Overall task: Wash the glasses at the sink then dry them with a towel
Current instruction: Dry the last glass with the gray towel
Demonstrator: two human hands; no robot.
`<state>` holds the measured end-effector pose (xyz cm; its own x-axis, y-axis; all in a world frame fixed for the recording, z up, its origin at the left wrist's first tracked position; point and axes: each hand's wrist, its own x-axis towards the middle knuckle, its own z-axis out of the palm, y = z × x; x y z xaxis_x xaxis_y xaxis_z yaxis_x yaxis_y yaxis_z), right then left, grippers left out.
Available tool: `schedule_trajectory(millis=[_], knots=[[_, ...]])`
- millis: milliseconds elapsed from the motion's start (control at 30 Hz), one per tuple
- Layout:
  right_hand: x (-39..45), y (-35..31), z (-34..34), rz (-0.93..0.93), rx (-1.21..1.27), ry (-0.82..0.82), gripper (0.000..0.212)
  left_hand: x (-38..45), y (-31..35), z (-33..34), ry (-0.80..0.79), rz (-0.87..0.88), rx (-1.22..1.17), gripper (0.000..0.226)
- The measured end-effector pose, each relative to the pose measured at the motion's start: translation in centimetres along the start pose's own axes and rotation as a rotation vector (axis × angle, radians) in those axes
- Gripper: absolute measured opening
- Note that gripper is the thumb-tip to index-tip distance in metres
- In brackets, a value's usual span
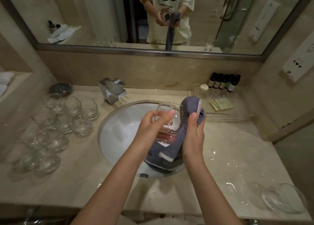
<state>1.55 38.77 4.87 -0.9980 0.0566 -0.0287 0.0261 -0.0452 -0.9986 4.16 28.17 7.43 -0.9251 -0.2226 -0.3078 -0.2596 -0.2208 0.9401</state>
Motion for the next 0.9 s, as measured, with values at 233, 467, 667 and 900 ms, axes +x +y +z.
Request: schedule_trajectory(millis=[233, 467, 667, 900], knots=[[0.0, 0.2, 0.2, 0.008, 0.023, 0.054, 0.042, 0.3, -0.1, 0.1, 0.14, 0.072, 0.252, 0.06], [0.1, 0.2, 0.9, -0.103, -0.051, 0.081, 0.04, 0.4, 0.2, -0.2, 0.026, 0.083, 0.198, 0.064], [0.7, 0.1, 0.9, -0.051, 0.047, 0.053, 0.031, 0.7, 0.0, -0.8, -0.133, -0.103, -0.134, 0.053], [1.3, 0.2, 0.2, -0.113, -0.024, 0.023, 0.016, 0.7, -0.8, -1.5, -0.104, -0.129, -0.218, 0.056]])
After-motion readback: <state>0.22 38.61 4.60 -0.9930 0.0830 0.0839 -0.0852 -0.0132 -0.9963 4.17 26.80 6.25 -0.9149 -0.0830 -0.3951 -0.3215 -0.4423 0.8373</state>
